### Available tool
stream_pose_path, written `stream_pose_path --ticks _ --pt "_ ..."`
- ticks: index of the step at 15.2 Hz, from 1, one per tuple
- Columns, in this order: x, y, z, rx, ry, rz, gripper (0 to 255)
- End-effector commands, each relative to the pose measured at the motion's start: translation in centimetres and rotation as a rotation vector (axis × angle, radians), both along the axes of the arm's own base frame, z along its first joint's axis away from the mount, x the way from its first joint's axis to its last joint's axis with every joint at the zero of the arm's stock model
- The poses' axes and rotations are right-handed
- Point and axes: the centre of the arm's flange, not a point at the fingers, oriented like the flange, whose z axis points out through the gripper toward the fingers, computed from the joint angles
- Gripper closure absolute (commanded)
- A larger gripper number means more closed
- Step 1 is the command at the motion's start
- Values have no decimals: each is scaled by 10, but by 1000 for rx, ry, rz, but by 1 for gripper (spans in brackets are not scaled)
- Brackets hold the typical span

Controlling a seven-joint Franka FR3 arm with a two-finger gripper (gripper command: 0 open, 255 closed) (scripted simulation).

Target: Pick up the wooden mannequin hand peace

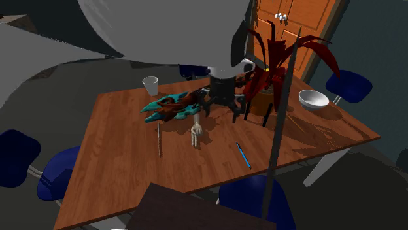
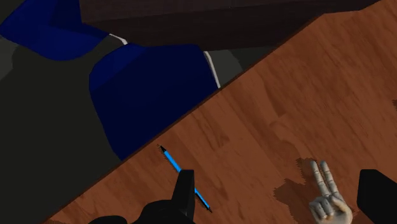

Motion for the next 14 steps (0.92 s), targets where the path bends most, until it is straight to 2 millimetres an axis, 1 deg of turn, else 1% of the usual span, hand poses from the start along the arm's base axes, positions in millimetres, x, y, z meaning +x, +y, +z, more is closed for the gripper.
stream_pose_path --ticks 1,14 --pt "20 12 -18 1 3 9 0" --pt "127 78 -138 6 29 64 0"
